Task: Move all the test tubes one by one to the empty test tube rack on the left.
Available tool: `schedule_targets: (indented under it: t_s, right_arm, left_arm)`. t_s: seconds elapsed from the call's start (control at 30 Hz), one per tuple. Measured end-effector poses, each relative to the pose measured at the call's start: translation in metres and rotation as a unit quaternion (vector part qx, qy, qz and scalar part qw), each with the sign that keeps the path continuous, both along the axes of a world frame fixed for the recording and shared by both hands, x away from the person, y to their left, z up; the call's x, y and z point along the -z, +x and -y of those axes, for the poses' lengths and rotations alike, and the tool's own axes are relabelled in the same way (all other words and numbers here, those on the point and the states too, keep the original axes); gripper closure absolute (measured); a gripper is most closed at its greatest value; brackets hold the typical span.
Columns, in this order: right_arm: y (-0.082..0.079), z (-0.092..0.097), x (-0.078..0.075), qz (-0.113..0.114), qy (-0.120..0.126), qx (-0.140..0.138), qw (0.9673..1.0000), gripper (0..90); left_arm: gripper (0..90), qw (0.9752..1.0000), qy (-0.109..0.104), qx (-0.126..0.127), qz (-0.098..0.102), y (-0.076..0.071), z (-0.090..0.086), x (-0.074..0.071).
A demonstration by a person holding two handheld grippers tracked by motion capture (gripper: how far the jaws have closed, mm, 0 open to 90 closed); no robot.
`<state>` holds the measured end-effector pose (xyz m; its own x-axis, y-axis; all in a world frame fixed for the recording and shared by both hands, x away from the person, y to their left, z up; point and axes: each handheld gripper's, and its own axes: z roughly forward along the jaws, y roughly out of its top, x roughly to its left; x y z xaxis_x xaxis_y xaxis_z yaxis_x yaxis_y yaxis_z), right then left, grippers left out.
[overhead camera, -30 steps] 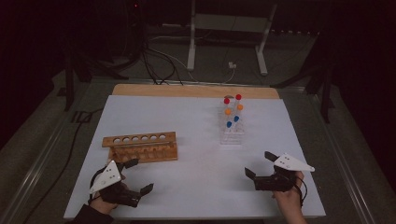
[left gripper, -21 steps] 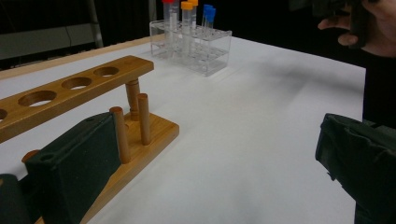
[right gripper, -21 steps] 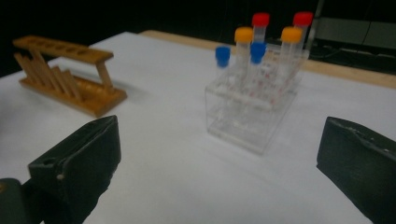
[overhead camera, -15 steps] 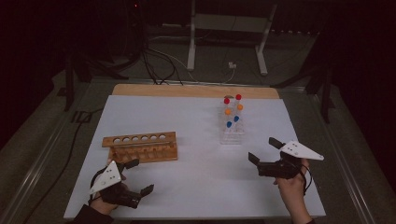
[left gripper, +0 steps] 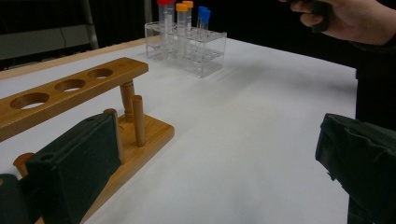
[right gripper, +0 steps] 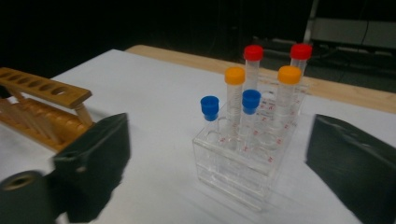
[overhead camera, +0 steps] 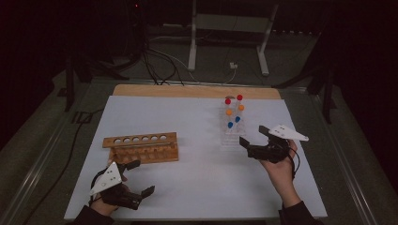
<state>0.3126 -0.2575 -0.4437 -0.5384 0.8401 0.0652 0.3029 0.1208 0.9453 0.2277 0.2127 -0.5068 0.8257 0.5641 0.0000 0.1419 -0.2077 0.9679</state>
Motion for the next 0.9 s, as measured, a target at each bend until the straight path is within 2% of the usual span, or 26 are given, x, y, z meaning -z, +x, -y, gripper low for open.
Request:
schedule_targets:
  t_s: [0.2,0.27,0.37,0.47,0.57,0.73,0.77,0.87,0.9]
  right_arm:
    - [0.014,-0.011,0.004,-0.018,-0.012,-0.005,0.9998,19.2]
    - [0.021,-0.016,0.006,-0.022,-0.018,-0.002,0.9996,25.8]
    - [0.027,-0.018,0.009,-0.031,-0.020,-0.002,0.9993,31.0]
    - [0.031,-0.020,0.010,-0.037,-0.023,-0.001,0.9990,33.5]
    - [0.038,-0.023,0.014,-0.048,-0.030,-0.004,0.9984,40.7]
    - [0.044,-0.028,0.017,-0.060,-0.039,-0.011,0.9974,46.6]
    - [0.048,-0.029,0.019,-0.066,-0.042,-0.012,0.9969,51.5]
    - [0.051,-0.030,0.021,-0.071,-0.043,-0.011,0.9965,54.8]
    - [0.055,-0.031,0.022,-0.078,-0.048,-0.010,0.9957,58.4]
  left_arm:
    - [0.6,1.0000,0.001,0.003,0.000,0.000,0.000,0.000]
    - [0.6,1.0000,0.000,0.003,-0.002,0.000,0.000,0.000]
    - [0.6,1.0000,0.000,0.004,-0.001,0.000,0.000,0.000]
    - [0.6,1.0000,0.000,0.004,-0.001,0.000,0.000,0.000]
    - [0.6,1.0000,0.000,0.005,-0.001,0.000,0.000,0.000]
    - [0.6,1.0000,0.000,0.005,-0.002,0.000,0.000,0.001]
    - [0.6,1.0000,0.000,0.004,-0.002,0.000,0.000,0.001]
    - [0.6,1.0000,0.000,0.005,-0.002,0.000,0.000,0.001]
    - [0.6,1.0000,0.000,0.005,-0.002,0.000,0.000,0.001]
